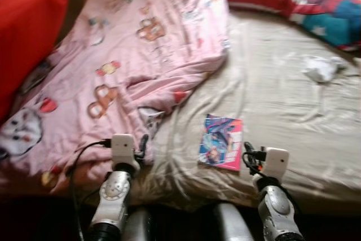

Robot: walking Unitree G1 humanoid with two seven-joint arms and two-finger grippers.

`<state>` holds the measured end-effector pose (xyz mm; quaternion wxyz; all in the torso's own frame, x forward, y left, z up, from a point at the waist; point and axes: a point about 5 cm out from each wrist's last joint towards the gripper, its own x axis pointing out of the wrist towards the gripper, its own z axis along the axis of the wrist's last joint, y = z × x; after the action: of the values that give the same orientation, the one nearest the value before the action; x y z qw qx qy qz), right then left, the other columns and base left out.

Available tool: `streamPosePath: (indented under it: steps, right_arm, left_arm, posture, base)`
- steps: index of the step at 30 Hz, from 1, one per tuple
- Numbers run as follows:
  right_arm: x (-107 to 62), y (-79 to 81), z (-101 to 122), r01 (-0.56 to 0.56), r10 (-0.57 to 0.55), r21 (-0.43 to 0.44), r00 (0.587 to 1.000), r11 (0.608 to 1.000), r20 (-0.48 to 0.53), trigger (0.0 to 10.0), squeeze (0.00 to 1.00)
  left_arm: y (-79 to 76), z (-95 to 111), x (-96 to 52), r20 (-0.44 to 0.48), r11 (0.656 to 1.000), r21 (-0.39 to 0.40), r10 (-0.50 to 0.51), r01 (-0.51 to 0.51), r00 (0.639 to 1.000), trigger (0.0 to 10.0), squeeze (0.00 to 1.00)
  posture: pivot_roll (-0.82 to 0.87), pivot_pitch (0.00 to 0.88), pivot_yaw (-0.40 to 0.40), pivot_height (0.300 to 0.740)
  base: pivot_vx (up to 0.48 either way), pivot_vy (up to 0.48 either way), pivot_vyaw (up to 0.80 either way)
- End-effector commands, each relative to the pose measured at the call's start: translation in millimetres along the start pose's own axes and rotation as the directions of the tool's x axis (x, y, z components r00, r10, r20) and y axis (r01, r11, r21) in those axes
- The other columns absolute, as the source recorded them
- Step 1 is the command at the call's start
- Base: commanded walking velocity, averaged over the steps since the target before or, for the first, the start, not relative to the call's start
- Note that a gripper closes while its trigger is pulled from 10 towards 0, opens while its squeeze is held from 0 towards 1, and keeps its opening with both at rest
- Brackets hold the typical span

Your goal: Clean up the room

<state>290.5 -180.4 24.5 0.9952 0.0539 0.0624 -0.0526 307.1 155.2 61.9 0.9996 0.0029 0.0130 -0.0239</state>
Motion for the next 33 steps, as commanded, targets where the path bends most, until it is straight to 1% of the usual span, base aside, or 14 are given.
streamPosePath:
  steps: [1,8,16,21,24,27,29,33]
  right_arm:
    - [-3.7,-0.4,-4,0.010,-0.010,0.001,1.000,1.000,-0.015,10.0,0.00]
    - [-2.0,2.2,1,0.000,0.000,0.000,1.000,1.000,0.004,10.0,0.00]
    - [1.9,4.7,5,-0.009,0.009,-0.019,1.000,1.000,0.000,10.0,0.00]
    - [4.3,6.0,9,-0.020,0.021,-0.071,1.000,0.997,0.002,10.0,0.00]
    - [5.5,6.7,7,-0.013,0.011,-0.088,1.000,0.996,-0.025,10.0,0.00]
    - [5.8,7.3,6,-0.012,0.008,-0.093,0.999,0.996,-0.041,10.0,0.00]
    - [3.6,10.3,7,-0.029,0.028,-0.099,1.000,0.995,-0.013,10.0,0.00]
    - [2.9,10.4,7,-0.029,0.028,-0.093,1.000,0.995,-0.011,10.0,0.00]
  left_arm:
    - [2.0,-6,-2.8,-0.032,1.000,0.004,0.002,-0.002,0.999,10.0,0.00]
    - [1.7,-6,-2.7,-0.033,1.000,0.005,0.000,0.000,0.999,10.0,0.00]
    - [0.9,-5,-2.2,-0.032,1.000,0.009,-0.003,0.004,0.999,10.0,0.00]
    - [0.2,-5,-2.2,-0.028,1.000,0.005,-0.004,0.004,1.000,10.0,0.00]
    - [-1.7,-4,-1.7,-0.025,1.000,0.001,-0.011,0.011,1.000,10.0,0.00]
    - [-1.7,-5,-1.9,-0.026,1.000,0.002,-0.012,0.012,1.000,10.0,0.00]
    - [-2.2,-6,-2.8,-0.031,1.000,0.006,-0.015,0.015,0.999,10.0,0.00]
    - [-2.2,-6,-3.1,-0.031,1.000,0.011,-0.018,0.018,0.999,10.0,0.00]
  posture:
    - [-0.12,0.238,0.023,0.637]
    - [-0.12,0.239,0.024,0.637]
    - [-0.11,0.235,0.026,0.637]
    - [-0.11,0.230,0.027,0.637]
    - [-0.11,0.229,0.028,0.637]
    - [-0.11,0.229,0.028,0.629]
    - [-0.11,0.231,0.029,0.614]
    - [-0.11,0.237,0.029,0.614]
  base:
    - [0.000,0.000,0.00]
    - [0.000,0.000,0.00]
    - [0.000,0.000,0.00]
    - [0.000,0.000,0.00]
    - [0.000,0.000,0.00]
    - [0.000,0.000,0.00]
    - [0.000,0.000,0.00]
    - [0.000,0.000,0.00]
